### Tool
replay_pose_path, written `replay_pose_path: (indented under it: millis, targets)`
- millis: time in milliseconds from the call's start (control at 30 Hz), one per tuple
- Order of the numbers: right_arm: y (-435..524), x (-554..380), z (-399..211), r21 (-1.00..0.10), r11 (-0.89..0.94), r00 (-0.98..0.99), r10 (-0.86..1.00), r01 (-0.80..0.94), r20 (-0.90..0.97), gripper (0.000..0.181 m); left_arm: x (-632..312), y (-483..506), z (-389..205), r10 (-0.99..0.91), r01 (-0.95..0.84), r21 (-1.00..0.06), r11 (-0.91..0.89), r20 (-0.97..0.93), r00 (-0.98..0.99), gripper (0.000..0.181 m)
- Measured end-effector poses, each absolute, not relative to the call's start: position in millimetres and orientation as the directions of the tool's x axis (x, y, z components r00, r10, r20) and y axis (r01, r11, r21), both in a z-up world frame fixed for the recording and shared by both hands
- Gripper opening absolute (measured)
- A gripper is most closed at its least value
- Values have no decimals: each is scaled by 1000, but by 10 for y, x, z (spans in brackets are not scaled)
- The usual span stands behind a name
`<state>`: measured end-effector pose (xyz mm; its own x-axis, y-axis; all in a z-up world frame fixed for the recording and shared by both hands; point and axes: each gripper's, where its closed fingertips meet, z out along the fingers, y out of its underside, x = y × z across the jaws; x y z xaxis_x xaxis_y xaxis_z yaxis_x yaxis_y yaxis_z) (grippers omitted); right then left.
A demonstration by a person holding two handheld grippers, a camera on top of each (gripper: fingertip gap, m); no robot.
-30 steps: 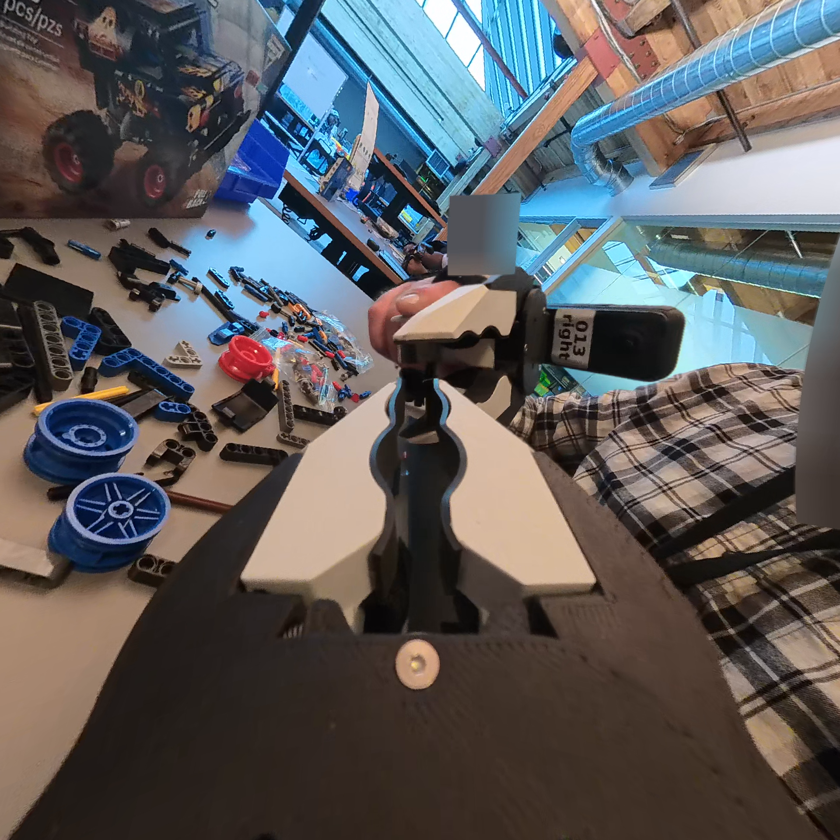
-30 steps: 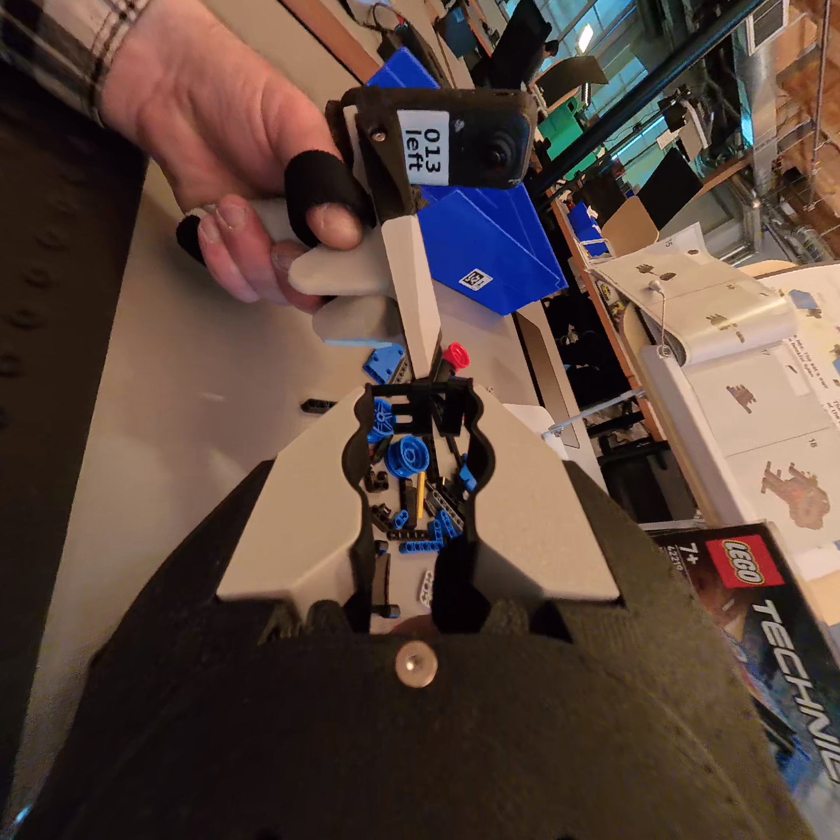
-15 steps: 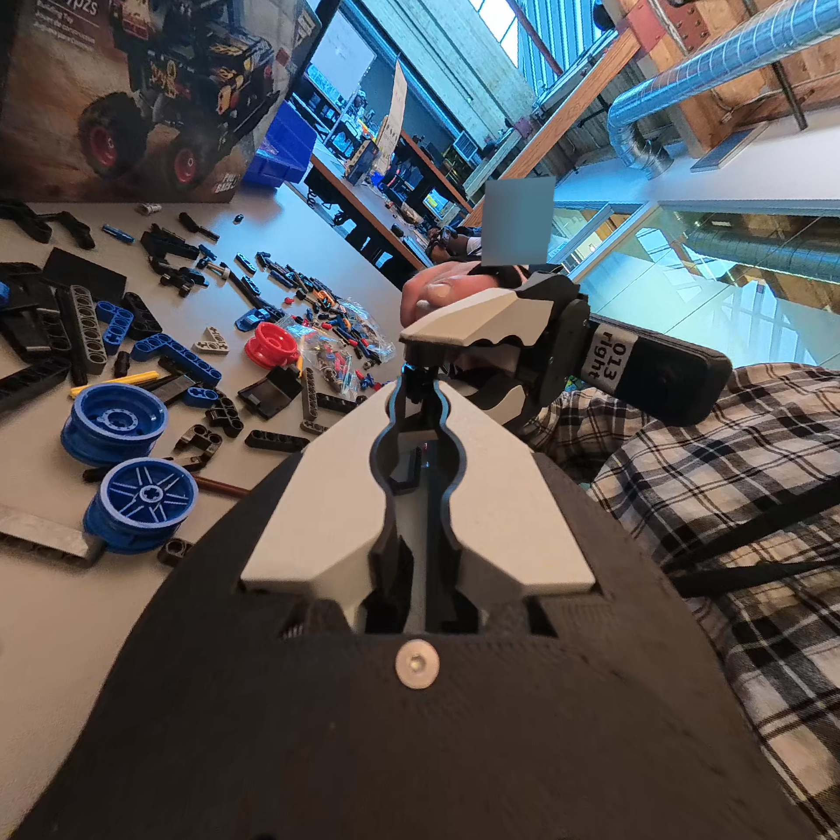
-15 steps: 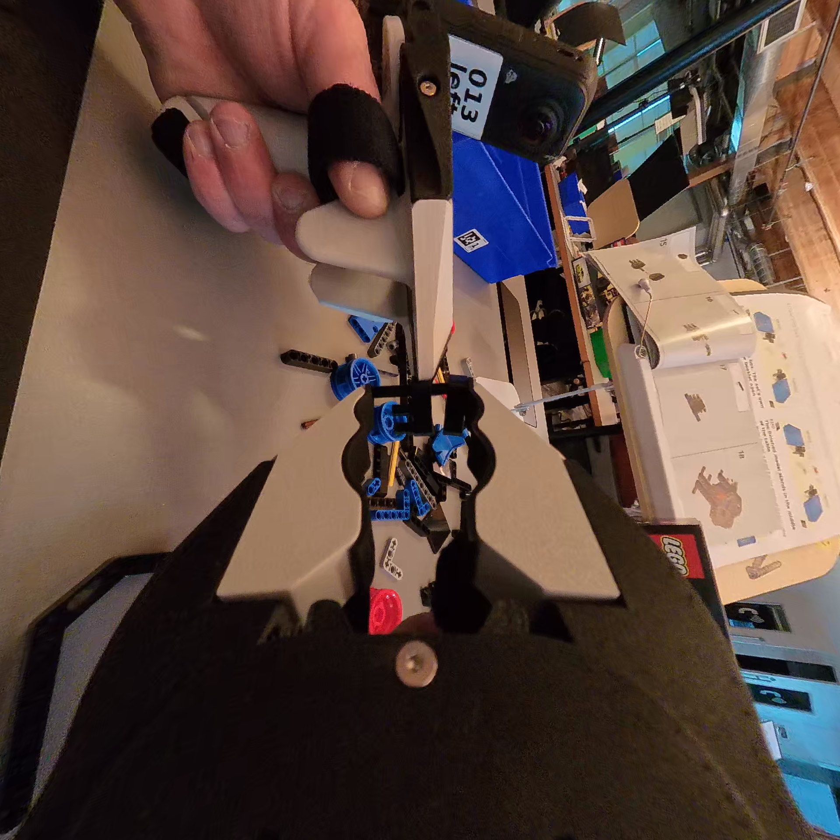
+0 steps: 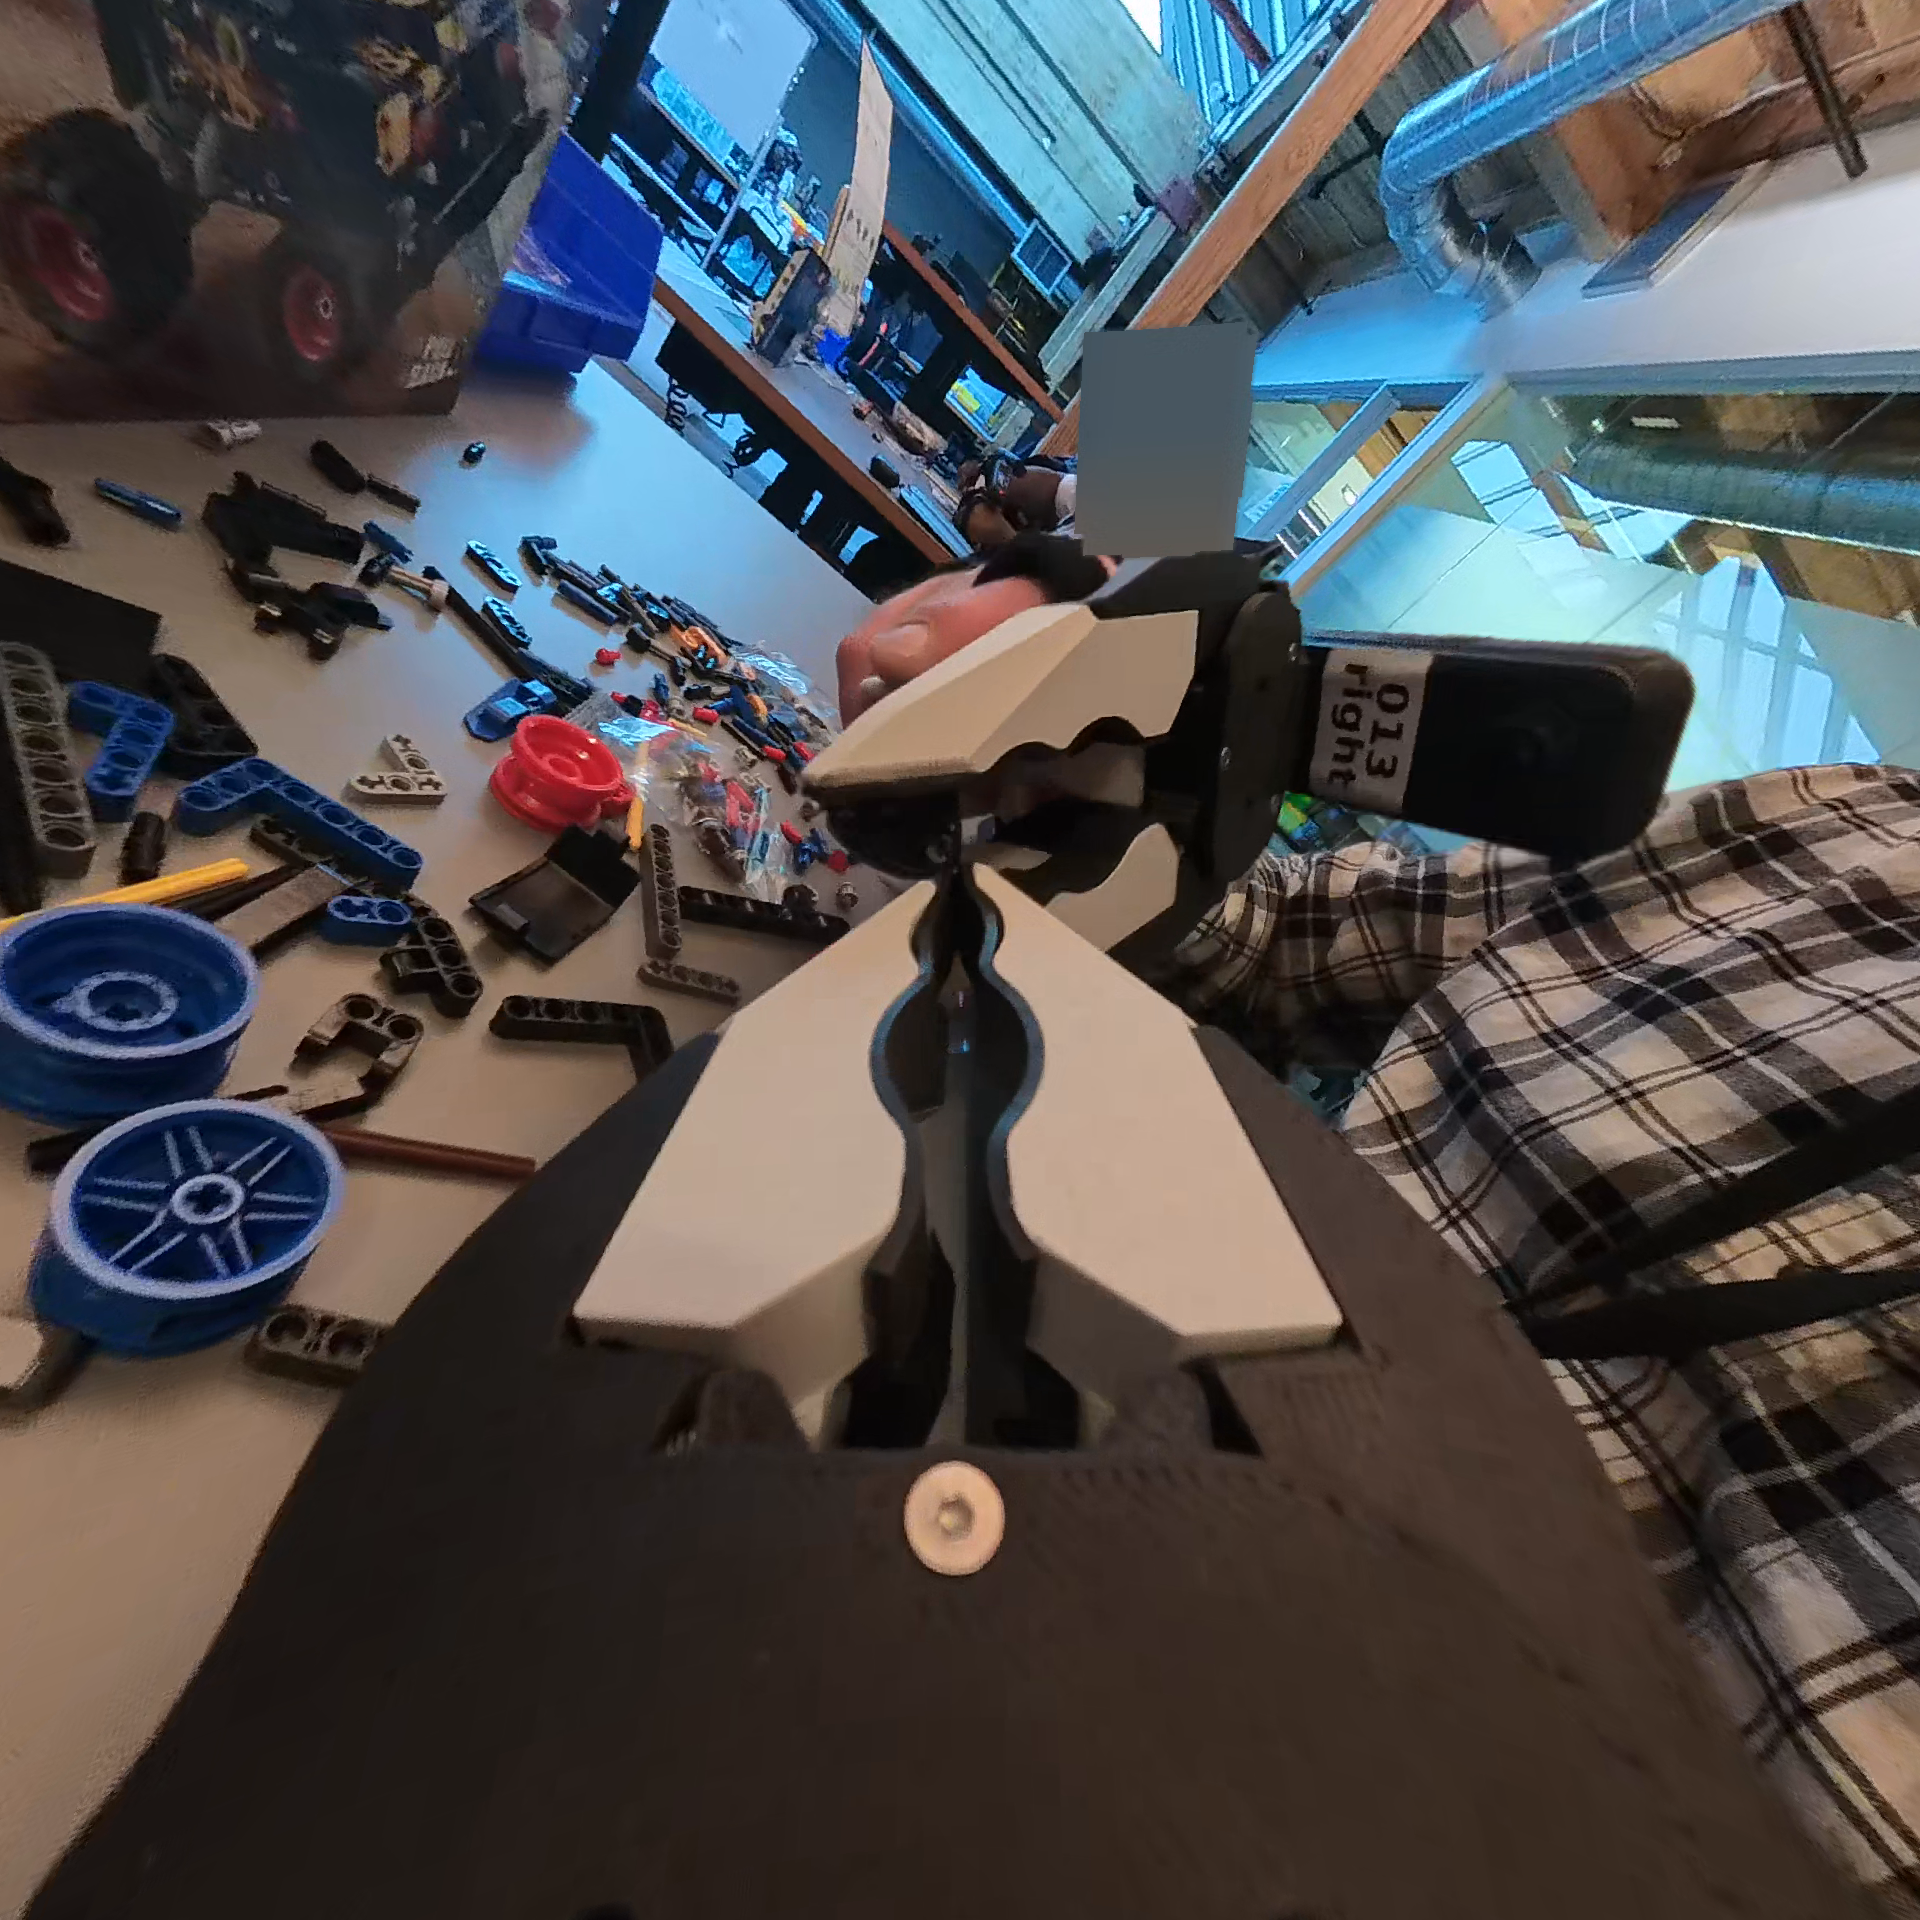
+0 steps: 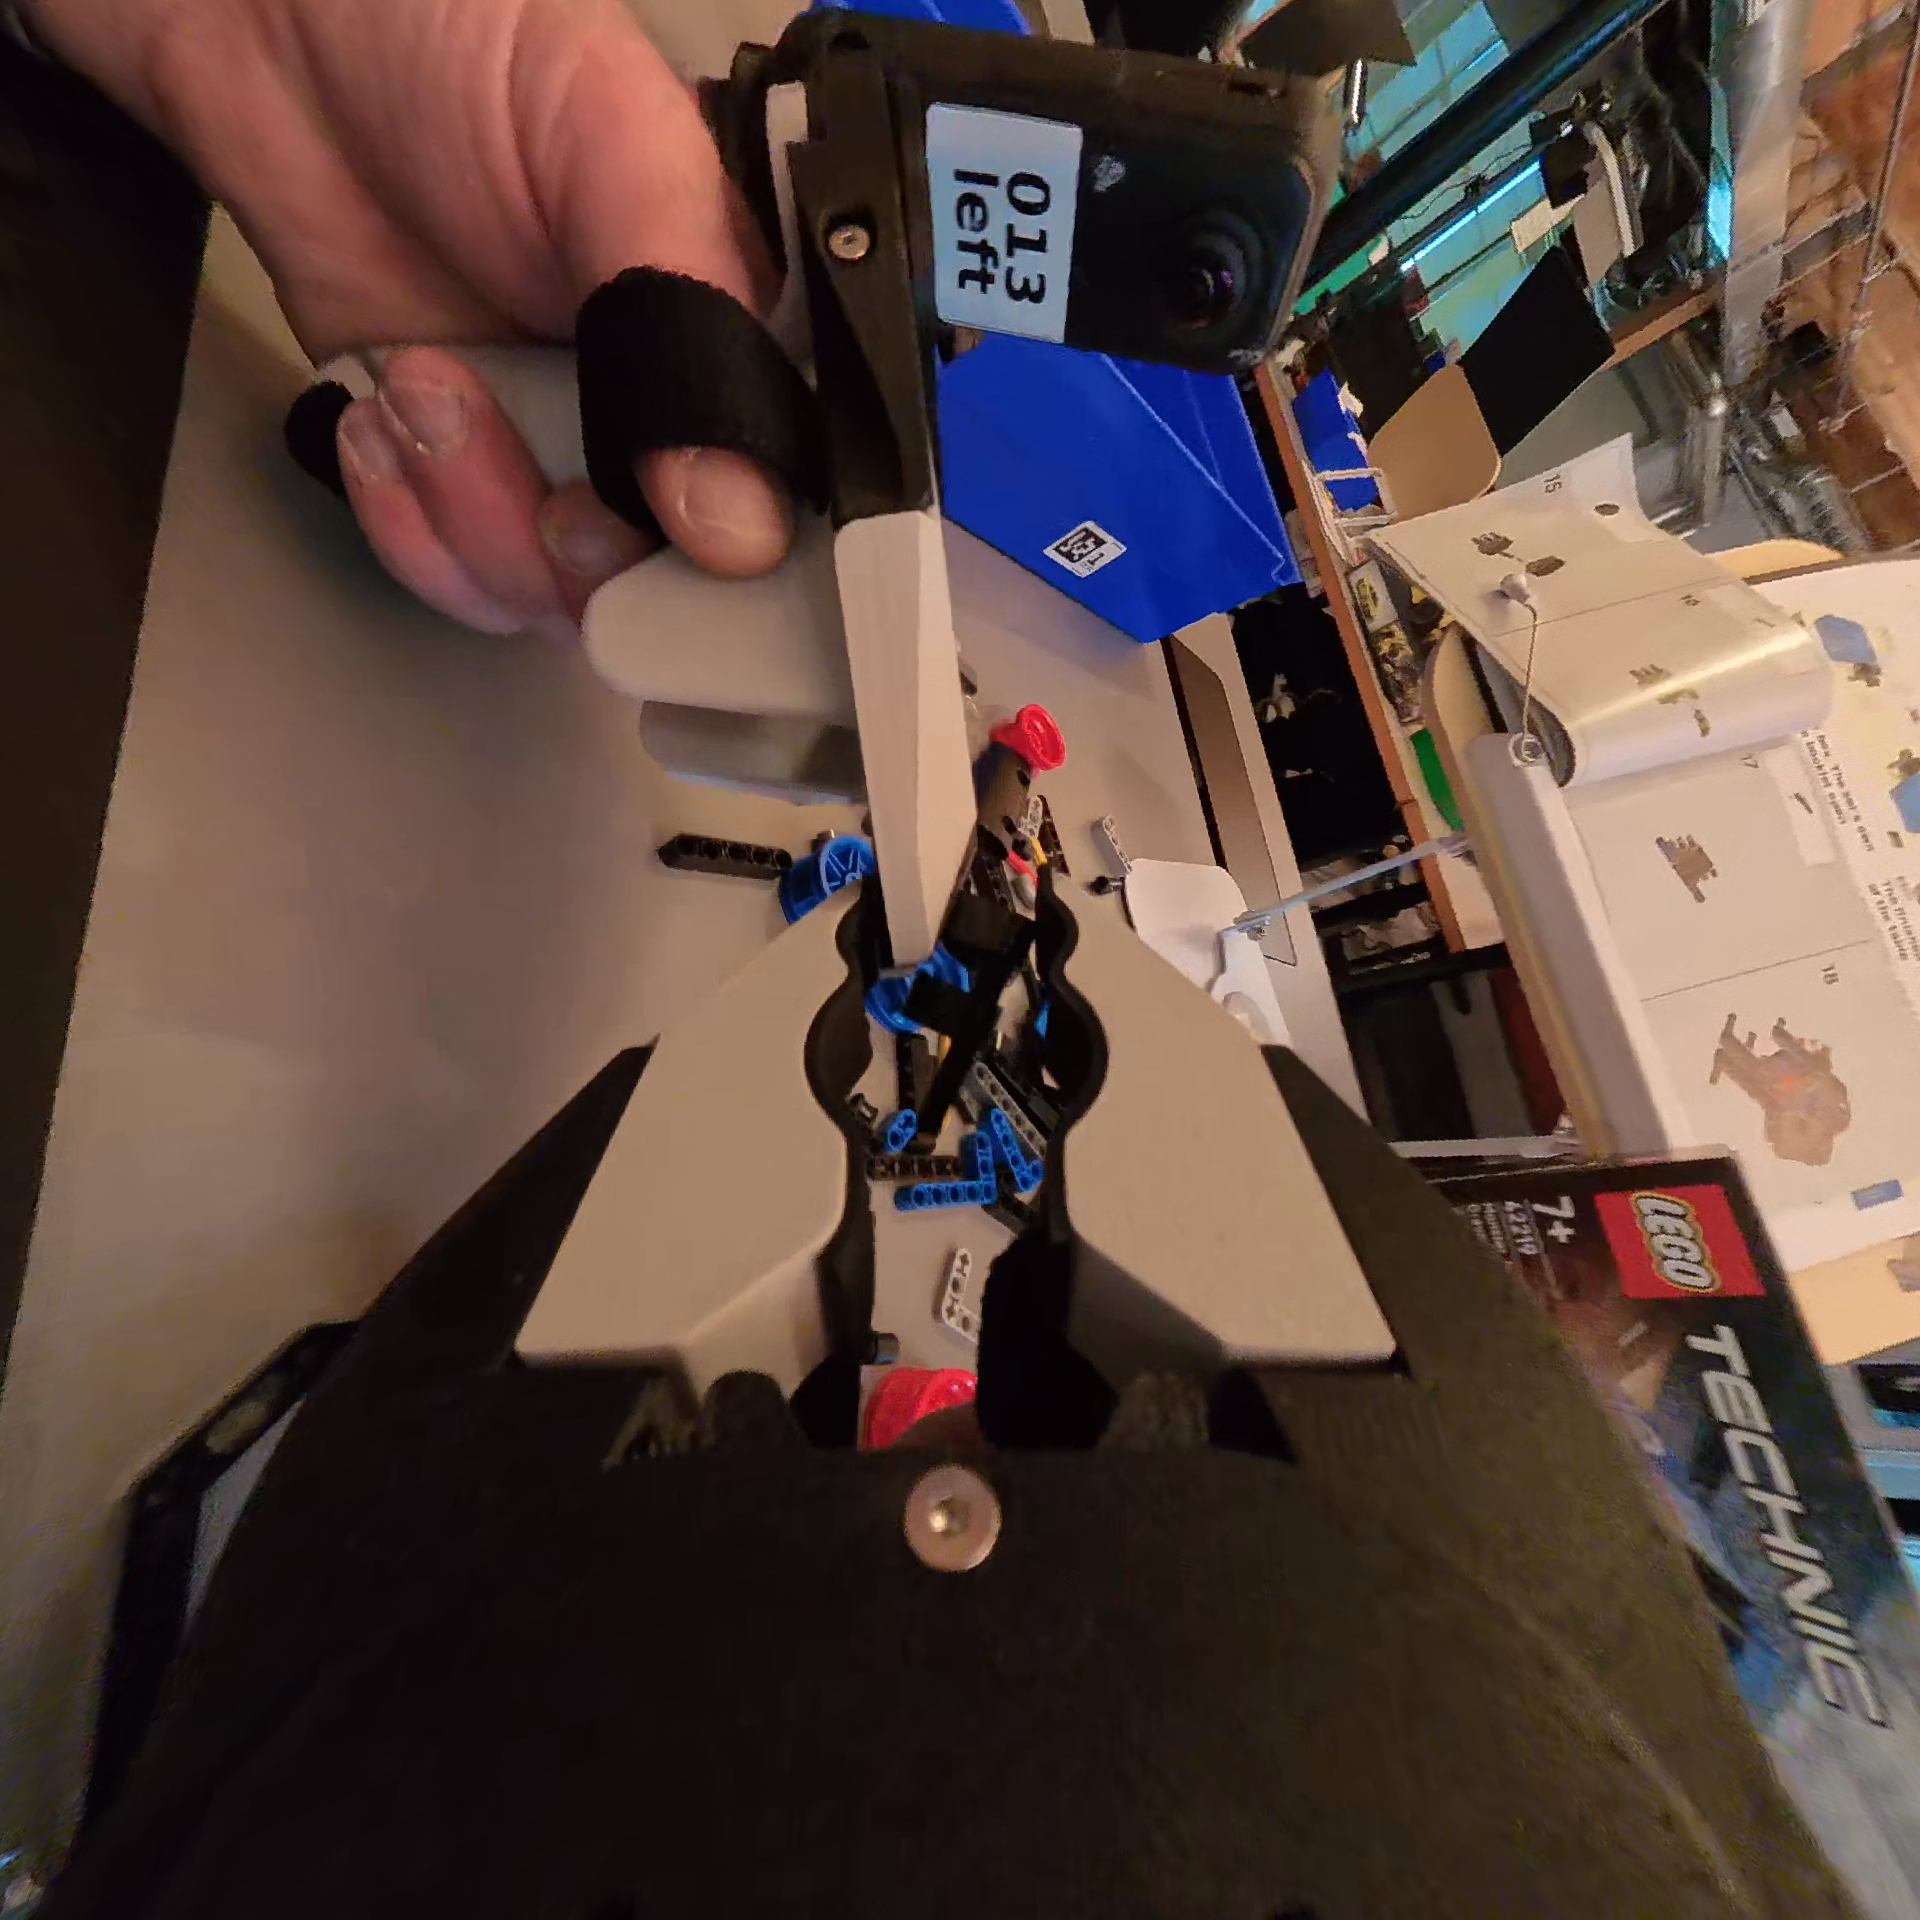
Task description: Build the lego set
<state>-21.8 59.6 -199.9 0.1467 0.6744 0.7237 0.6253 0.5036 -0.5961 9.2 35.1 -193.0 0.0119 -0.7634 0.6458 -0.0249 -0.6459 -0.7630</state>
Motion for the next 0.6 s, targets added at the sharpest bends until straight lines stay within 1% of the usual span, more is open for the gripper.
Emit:
replay_pose_path:
  millis: [100,367,533,567,600]
  targets:
    - [600,-215,-2020,-685,435,183,752,584,633,25,54,373,-1930,-766,-13,-766,-643,643,29,0]
    - [601,-249,-2070,-776,343,225,825,530,518,24,-9,406,-1981,-767,-11,-769,-640,637,77,0]
    - [608,-270,-2045,-867,222,265,893,445,365,25,-57,444,-1934,-784,25,-789,-613,612,103,1]
    - [610,-272,-2041,-878,207,269,899,433,345,24,-69,473,-1923,-785,39,-793,-608,608,118,11]
    - [613,-273,-2042,-885,193,273,905,424,327,19,-79,472,-1896,-786,51,-794,-606,608,109,13]
